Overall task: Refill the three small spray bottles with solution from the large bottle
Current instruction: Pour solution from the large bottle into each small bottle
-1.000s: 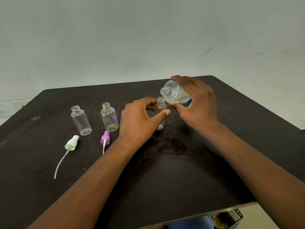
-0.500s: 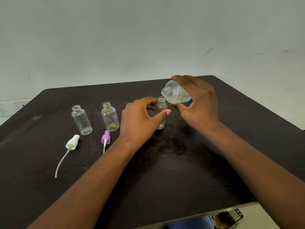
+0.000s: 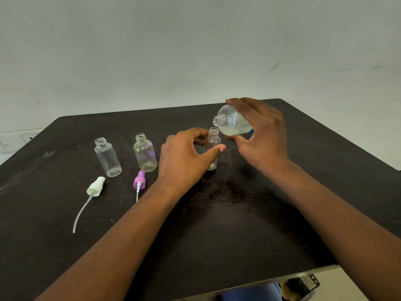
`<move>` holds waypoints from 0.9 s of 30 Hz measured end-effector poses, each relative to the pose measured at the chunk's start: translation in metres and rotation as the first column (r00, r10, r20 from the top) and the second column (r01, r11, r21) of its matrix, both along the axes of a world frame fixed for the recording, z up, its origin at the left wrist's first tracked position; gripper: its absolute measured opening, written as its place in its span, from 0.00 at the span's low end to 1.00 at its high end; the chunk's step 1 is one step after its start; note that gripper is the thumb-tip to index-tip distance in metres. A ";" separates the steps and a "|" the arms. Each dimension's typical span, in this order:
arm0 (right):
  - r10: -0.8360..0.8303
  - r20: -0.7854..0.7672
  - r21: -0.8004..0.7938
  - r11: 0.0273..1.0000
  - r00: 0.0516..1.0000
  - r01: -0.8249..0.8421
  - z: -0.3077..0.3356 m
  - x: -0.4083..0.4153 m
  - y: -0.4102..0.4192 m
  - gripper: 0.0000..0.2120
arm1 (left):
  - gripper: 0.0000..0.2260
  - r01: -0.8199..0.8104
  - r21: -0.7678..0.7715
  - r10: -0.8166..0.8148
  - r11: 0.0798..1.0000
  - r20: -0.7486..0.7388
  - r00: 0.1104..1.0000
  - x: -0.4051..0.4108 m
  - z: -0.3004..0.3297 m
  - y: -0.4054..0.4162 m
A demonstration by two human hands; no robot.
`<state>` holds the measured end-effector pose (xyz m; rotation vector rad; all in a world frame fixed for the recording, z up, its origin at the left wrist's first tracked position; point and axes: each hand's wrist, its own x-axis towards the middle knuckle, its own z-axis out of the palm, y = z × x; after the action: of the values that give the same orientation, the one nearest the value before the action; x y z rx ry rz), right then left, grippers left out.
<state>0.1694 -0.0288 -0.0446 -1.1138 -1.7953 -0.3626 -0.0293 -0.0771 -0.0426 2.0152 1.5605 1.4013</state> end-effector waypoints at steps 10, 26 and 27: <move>-0.008 0.002 0.009 1.000 1.000 0.008 -0.001 0.000 0.000 0.37 | 0.22 -0.005 -0.013 0.005 1.000 -0.010 1.000 0.001 0.002 -0.003; -0.014 0.013 0.025 1.000 1.000 0.014 -0.001 0.001 0.001 0.37 | 0.22 -0.009 0.000 0.009 1.000 -0.026 1.000 0.000 -0.002 0.002; -0.014 0.013 0.023 1.000 1.000 0.014 -0.001 0.002 0.001 0.37 | 0.22 -0.006 0.000 0.006 1.000 -0.028 1.000 0.000 -0.002 0.002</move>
<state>0.1709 -0.0274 -0.0456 -1.1108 -1.7915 -0.3988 -0.0289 -0.0754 -0.0443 2.0398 1.5791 1.3813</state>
